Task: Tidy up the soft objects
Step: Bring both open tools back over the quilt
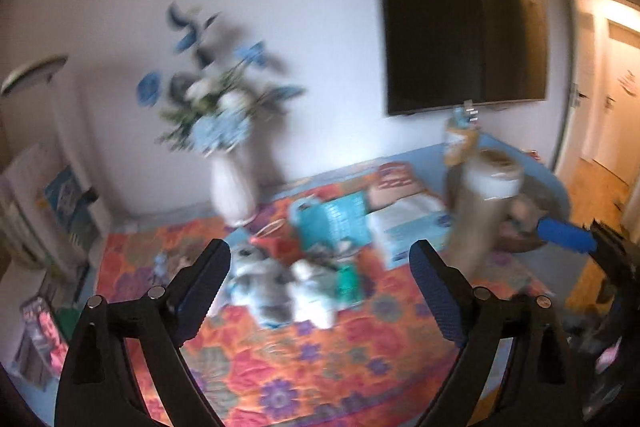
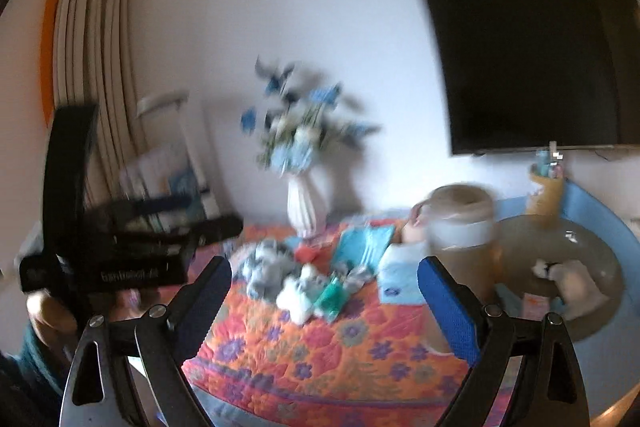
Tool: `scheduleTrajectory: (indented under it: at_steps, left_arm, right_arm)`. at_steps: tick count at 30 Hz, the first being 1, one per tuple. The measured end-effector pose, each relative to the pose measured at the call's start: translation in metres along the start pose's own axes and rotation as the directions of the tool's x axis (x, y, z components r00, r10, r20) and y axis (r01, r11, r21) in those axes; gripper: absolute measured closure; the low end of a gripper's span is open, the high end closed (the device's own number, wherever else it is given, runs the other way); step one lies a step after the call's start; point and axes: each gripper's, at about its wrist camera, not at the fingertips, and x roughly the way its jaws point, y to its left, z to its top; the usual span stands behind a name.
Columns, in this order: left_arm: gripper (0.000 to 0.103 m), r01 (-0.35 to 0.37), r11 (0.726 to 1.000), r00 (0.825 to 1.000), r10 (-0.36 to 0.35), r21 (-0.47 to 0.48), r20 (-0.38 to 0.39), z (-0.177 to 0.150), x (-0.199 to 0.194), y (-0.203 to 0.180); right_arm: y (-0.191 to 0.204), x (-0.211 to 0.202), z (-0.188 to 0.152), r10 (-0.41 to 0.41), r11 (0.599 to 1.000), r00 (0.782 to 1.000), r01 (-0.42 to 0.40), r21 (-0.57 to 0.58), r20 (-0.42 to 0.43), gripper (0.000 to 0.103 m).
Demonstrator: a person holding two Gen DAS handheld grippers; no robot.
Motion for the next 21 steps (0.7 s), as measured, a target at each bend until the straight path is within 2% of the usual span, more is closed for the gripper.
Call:
scheduleTrajectory:
  at_steps: [2,3,8,12,16,21]
  left_arm:
    - [0.012,-0.030,0.999,0.999,0.029,-0.032,-0.035,-0.010,0.020,0.019]
    - [0.012,-0.042,0.998,0.998,0.040,-0.043,-0.050,-0.014,0.028,0.025]
    - [0.012,-0.076,0.987,0.994,0.063,-0.143,-0.089,-0.046,0.074,0.073]
    - [0.012,-0.088,0.967,0.991,0.061,-0.240,-0.115,-0.073,0.101,0.104]
    - [0.012,-0.082,0.959,0.992,0.053,-0.269,-0.116,-0.093,0.120,0.121]
    - [0.012,-0.071,0.952,0.991,0.033,-0.298,-0.133,-0.110,0.136,0.129]
  right_arm:
    - [0.020,0.035,-0.006,-0.046,0.998,0.994,0.042,-0.039,-0.094,0.009]
    - [0.029,0.056,-0.011,-0.079,0.996,0.985,0.070,-0.060,-0.154,0.009]
    - [0.041,0.140,-0.036,-0.204,0.977,0.920,0.169,-0.130,-0.336,0.009]
    - [0.032,0.178,-0.047,-0.248,0.968,0.895,0.212,-0.134,-0.370,0.009]
    - [0.017,0.200,-0.056,-0.260,0.965,0.898,0.241,-0.099,-0.354,0.009]
    - [-0.004,0.218,-0.068,-0.237,0.967,0.892,0.256,-0.003,-0.384,0.009]
